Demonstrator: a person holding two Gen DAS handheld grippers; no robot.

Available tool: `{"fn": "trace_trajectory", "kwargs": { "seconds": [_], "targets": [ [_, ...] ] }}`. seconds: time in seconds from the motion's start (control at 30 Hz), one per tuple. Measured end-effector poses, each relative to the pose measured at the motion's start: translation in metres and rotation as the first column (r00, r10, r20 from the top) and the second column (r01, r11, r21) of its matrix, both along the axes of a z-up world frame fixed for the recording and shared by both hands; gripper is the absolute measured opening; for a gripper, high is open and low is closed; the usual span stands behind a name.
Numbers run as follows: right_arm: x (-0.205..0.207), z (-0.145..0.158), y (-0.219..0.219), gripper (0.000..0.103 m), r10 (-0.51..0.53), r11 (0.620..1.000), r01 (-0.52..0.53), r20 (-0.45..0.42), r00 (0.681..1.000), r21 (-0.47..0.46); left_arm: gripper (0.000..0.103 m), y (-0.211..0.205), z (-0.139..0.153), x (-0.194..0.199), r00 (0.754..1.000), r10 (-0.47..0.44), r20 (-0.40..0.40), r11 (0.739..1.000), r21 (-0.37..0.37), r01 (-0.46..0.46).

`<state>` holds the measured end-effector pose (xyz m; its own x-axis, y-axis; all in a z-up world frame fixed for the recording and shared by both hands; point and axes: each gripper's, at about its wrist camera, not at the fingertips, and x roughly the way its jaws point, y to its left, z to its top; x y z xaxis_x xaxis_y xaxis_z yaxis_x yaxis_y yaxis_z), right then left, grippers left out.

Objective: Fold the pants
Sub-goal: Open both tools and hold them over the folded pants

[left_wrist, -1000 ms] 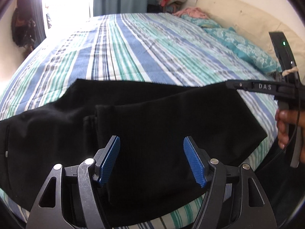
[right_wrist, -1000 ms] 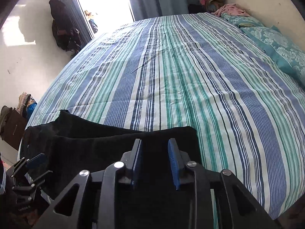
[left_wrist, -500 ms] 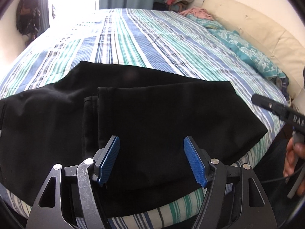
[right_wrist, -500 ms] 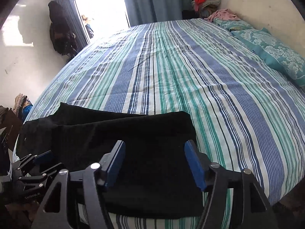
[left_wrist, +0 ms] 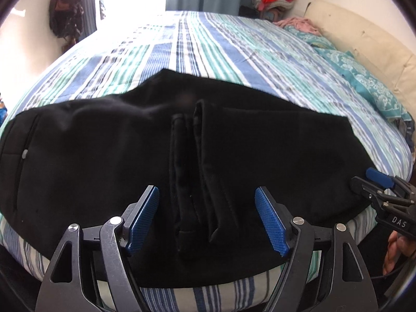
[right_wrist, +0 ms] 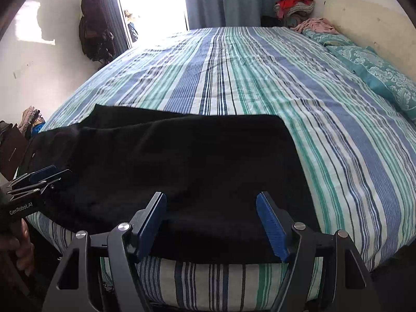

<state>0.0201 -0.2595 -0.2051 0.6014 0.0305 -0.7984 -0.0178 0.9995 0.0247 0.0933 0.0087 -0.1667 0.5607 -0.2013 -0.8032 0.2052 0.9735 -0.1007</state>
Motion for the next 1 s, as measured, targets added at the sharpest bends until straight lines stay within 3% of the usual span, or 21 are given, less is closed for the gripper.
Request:
{"fn": "trace_trajectory", "kwargs": {
  "seconds": [0.13, 0.27, 0.67, 1.0],
  "targets": [
    [0.002, -0.014, 0.007, 0.087, 0.015, 0.999, -0.016, -0.015, 1.000, -0.028, 0.092, -0.004, -0.005, -0.004, 0.999, -0.031, 0.024, 0.999, 0.013, 0.031],
    [0.001, -0.020, 0.012, 0.091, 0.018, 0.998, -0.019, -0.012, 1.000, -0.054, 0.098, -0.007, -0.009, -0.004, 0.999, -0.043, 0.025, 0.999, 0.022, 0.042],
    [0.004, -0.025, 0.016, 0.100, 0.016, 0.999, -0.016, -0.015, 1.000, -0.047, 0.102, -0.009, -0.013, -0.001, 0.998, -0.060, 0.001, 0.998, 0.031, 0.060],
    [0.004, -0.026, 0.017, 0.102, 0.022, 0.999, -0.023, -0.018, 1.000, -0.045, 0.102, -0.011, -0.012, -0.001, 0.998, -0.063, -0.007, 0.997, 0.039, 0.064]
  ]
}}
